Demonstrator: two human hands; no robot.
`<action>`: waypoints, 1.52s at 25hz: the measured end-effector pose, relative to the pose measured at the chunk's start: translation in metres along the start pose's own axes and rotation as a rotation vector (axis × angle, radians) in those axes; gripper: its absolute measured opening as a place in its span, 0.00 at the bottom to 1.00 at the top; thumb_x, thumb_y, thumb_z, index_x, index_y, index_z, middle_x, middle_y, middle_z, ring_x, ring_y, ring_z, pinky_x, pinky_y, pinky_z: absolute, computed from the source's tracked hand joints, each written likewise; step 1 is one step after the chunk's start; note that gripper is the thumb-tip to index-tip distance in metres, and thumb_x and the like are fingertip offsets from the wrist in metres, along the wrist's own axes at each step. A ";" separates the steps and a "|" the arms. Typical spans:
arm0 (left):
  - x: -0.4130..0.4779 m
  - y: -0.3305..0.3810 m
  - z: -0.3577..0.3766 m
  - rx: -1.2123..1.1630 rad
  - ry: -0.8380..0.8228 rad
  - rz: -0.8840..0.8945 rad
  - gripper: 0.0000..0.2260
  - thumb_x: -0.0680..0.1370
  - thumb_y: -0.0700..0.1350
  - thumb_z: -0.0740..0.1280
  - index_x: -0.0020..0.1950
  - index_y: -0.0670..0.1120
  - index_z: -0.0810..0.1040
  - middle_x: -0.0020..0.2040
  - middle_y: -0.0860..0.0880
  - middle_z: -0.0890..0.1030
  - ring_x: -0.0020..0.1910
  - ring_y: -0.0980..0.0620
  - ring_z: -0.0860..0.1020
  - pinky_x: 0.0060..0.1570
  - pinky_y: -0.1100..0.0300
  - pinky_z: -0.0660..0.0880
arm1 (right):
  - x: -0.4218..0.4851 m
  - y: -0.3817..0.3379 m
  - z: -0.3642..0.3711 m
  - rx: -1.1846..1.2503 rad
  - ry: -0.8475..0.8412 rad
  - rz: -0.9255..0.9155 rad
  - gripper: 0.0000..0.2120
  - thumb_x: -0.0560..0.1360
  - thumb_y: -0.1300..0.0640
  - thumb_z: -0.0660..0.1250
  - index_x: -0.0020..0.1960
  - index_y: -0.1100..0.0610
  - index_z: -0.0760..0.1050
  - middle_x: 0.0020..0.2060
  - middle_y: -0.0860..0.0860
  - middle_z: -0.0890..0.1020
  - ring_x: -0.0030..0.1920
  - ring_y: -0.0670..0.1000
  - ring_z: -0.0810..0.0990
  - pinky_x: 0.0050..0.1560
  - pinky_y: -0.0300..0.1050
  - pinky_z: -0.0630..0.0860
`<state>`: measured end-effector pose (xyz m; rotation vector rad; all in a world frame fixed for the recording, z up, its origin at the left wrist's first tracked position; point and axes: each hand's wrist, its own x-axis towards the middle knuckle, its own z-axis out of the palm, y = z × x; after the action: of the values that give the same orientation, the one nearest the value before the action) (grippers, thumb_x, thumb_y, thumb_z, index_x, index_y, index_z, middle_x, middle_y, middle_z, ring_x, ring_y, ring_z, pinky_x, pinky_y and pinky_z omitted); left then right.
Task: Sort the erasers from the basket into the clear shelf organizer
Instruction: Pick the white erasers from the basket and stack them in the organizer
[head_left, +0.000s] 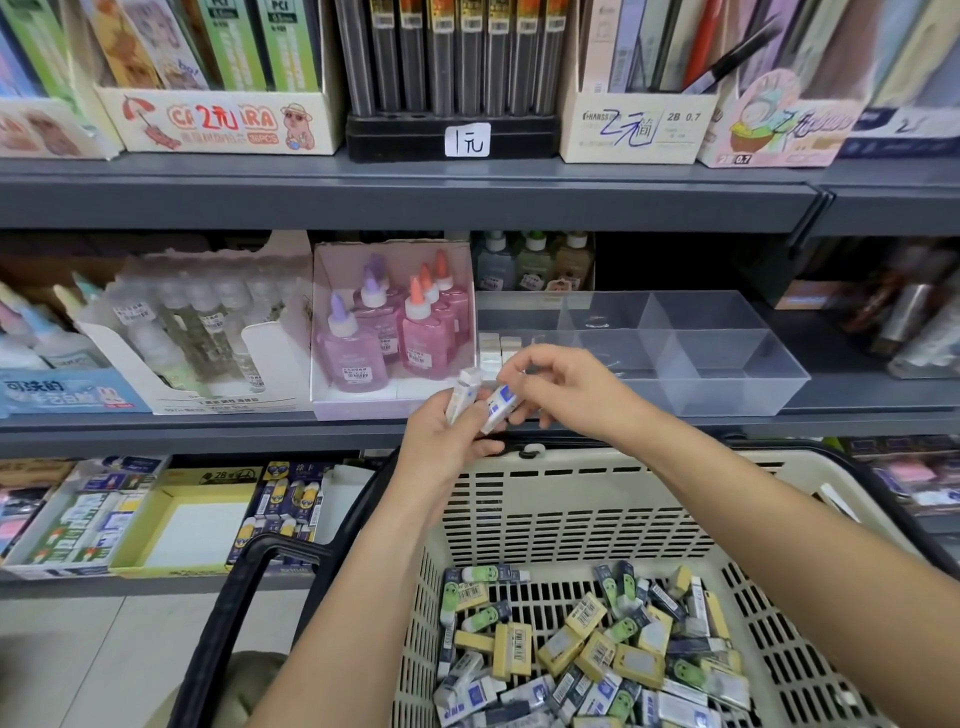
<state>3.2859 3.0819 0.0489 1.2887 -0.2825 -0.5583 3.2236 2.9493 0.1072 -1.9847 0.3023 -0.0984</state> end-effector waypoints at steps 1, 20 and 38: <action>-0.001 -0.001 0.001 -0.005 -0.007 0.015 0.06 0.78 0.38 0.63 0.47 0.47 0.78 0.41 0.50 0.83 0.39 0.56 0.82 0.34 0.66 0.77 | -0.001 0.002 0.000 0.003 0.010 0.000 0.06 0.77 0.62 0.62 0.50 0.54 0.74 0.34 0.53 0.82 0.33 0.43 0.80 0.30 0.33 0.73; 0.003 0.002 -0.002 0.006 0.186 0.137 0.05 0.80 0.43 0.61 0.46 0.49 0.75 0.41 0.47 0.79 0.40 0.55 0.80 0.35 0.64 0.78 | 0.055 0.009 -0.031 -0.684 0.327 -0.225 0.08 0.74 0.59 0.65 0.52 0.53 0.79 0.40 0.50 0.79 0.45 0.55 0.80 0.50 0.46 0.76; 0.002 0.005 0.002 0.105 0.160 0.106 0.06 0.81 0.44 0.59 0.45 0.49 0.73 0.35 0.49 0.74 0.31 0.58 0.74 0.33 0.63 0.78 | 0.071 0.028 -0.019 -0.723 0.173 -0.020 0.11 0.77 0.62 0.57 0.58 0.59 0.72 0.52 0.56 0.80 0.52 0.56 0.78 0.47 0.39 0.70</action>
<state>3.2871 3.0799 0.0539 1.4036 -0.2476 -0.3518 3.2838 2.9028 0.0848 -2.7022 0.4770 -0.1948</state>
